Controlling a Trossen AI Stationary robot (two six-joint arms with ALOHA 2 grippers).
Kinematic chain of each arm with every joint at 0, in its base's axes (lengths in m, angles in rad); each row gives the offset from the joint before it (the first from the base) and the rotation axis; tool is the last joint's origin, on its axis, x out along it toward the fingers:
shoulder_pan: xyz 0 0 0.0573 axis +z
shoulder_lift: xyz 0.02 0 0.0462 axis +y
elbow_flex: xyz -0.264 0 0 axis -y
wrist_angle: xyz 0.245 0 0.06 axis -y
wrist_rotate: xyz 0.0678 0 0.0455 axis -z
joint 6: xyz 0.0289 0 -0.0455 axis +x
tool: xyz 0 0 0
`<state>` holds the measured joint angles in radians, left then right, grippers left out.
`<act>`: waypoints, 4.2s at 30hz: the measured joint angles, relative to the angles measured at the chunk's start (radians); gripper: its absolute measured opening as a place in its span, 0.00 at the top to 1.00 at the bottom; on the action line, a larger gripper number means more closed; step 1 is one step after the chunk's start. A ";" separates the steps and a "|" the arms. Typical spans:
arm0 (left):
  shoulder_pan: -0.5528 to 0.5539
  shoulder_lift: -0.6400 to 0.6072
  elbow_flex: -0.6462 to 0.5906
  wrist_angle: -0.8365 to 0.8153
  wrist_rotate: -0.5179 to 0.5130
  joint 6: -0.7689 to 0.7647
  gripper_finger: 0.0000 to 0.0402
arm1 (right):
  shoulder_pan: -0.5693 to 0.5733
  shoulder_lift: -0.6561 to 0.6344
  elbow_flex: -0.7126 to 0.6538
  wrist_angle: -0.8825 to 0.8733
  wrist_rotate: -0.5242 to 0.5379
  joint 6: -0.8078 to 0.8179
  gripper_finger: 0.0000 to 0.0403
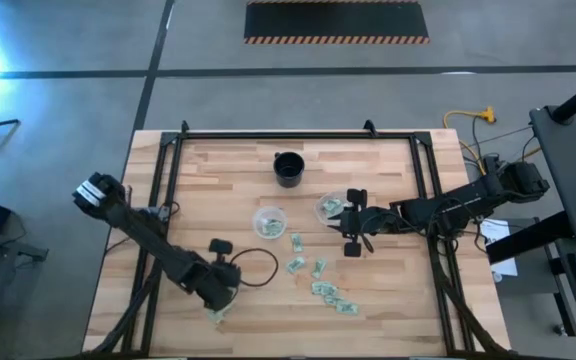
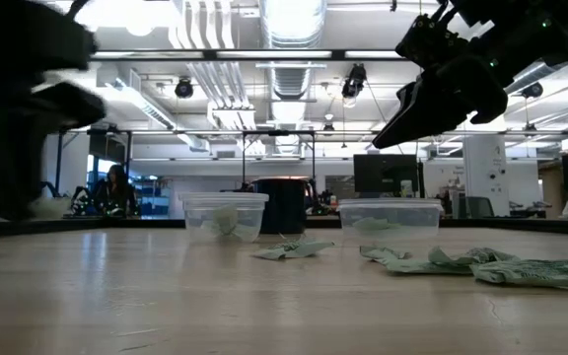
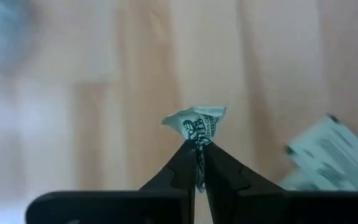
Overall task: Pick and place Stevia / Truvia into bins
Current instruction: Put the green stevia packet into the left transparent container, then put the green stevia packet into the right transparent container
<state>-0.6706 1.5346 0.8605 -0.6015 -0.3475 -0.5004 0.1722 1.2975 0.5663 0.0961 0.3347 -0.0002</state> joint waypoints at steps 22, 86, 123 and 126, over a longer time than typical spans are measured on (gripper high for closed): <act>0.472 -0.092 0.003 0.259 -0.070 0.637 0.99 | 0.000 0.000 0.000 -0.002 0.004 0.000 0.83; 0.302 -0.262 -0.066 0.096 -0.079 0.320 0.78 | 0.107 0.521 0.476 -0.383 -0.359 -0.207 0.51; 0.302 -0.262 -0.070 0.098 -0.104 0.323 0.78 | 0.106 0.565 0.504 -0.509 -0.355 -0.164 0.90; 0.302 -0.262 -0.070 0.098 -0.104 0.323 0.78 | 0.105 0.547 0.504 -0.523 -0.354 -0.151 0.91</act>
<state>-0.3687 1.2728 0.7910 -0.5035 -0.4515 -0.1772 0.2773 1.8444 1.0698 -0.4272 -0.0196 -0.1509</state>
